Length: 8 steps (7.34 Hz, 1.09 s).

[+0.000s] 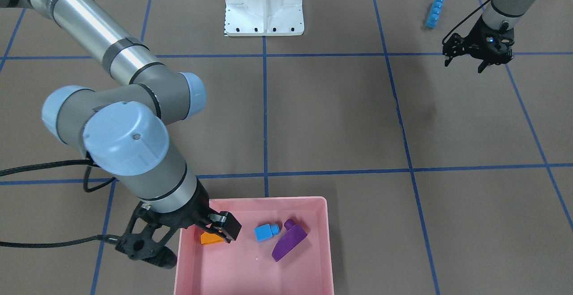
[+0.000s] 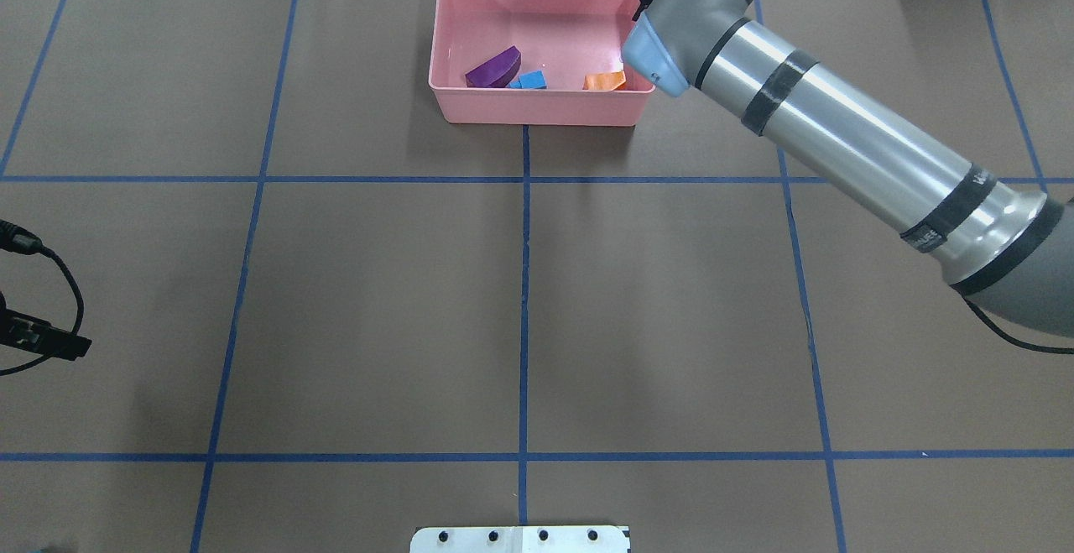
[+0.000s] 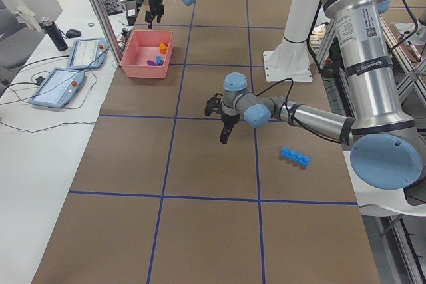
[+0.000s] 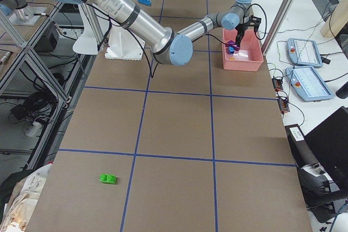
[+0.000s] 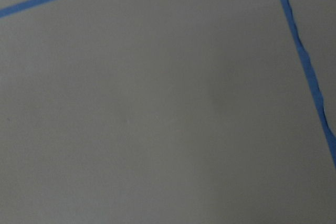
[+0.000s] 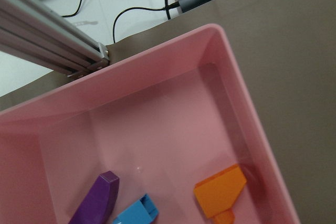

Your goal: Put all blocks into box

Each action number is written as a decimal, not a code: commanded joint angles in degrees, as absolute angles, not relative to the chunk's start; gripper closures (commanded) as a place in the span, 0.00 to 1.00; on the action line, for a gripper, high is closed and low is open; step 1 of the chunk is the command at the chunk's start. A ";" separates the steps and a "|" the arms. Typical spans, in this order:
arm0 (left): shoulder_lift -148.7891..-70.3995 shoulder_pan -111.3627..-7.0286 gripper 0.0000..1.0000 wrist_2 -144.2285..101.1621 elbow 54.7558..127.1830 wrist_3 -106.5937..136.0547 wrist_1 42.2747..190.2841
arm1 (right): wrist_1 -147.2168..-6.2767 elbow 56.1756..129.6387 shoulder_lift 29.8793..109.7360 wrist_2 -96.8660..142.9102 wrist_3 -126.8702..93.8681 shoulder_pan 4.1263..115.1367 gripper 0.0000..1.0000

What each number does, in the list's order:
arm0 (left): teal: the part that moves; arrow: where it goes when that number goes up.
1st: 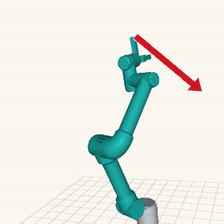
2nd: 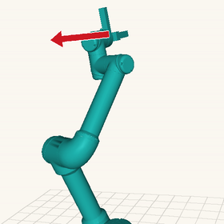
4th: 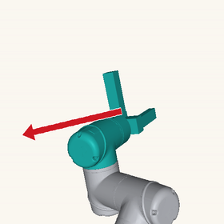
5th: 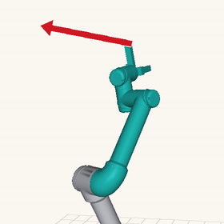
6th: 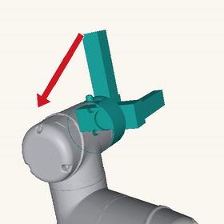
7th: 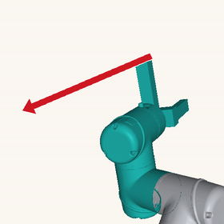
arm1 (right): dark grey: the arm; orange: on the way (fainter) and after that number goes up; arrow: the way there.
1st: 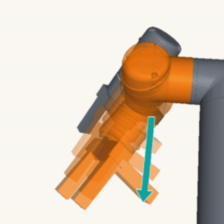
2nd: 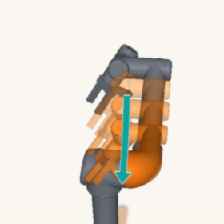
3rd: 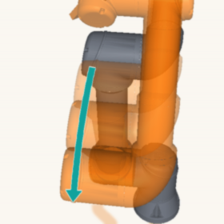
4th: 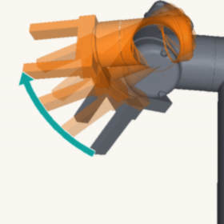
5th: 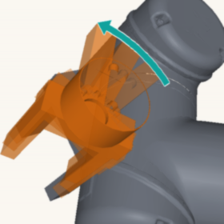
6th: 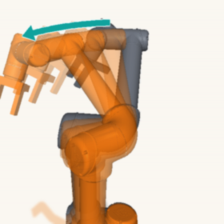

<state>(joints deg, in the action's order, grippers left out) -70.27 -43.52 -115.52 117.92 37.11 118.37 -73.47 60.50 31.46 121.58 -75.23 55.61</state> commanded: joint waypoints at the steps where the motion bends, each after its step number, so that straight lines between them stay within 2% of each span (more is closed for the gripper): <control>1: -65.83 -37.48 0.01 -114.97 118.04 43.63 124.45 | -87.21 79.26 44.04 125.24 -64.06 60.02 0.04; 3: -61.99 -30.01 0.01 -110.68 120.92 49.02 124.63 | -92.54 95.20 60.99 125.07 -51.47 61.87 0.05; 4: -59.79 -27.01 0.01 -110.57 123.03 51.39 124.72 | -92.55 100.06 68.39 125.07 -46.11 62.48 0.05; 5: -56.98 -22.37 0.01 -108.48 123.22 51.42 127.59 | -92.55 102.98 73.69 125.07 -42.49 63.01 0.05; 6: -55.13 -14.93 0.01 -105.06 123.14 51.76 127.88 | -92.55 103.88 75.57 125.07 -40.45 63.02 0.05; 8: -53.62 -7.78 0.00 -104.85 122.87 54.73 127.88 | -92.46 104.24 77.16 125.16 -40.25 63.11 0.05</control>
<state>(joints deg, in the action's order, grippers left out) -54.57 -13.01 -105.43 123.06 52.78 127.76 -92.52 103.67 75.75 125.09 -40.85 63.04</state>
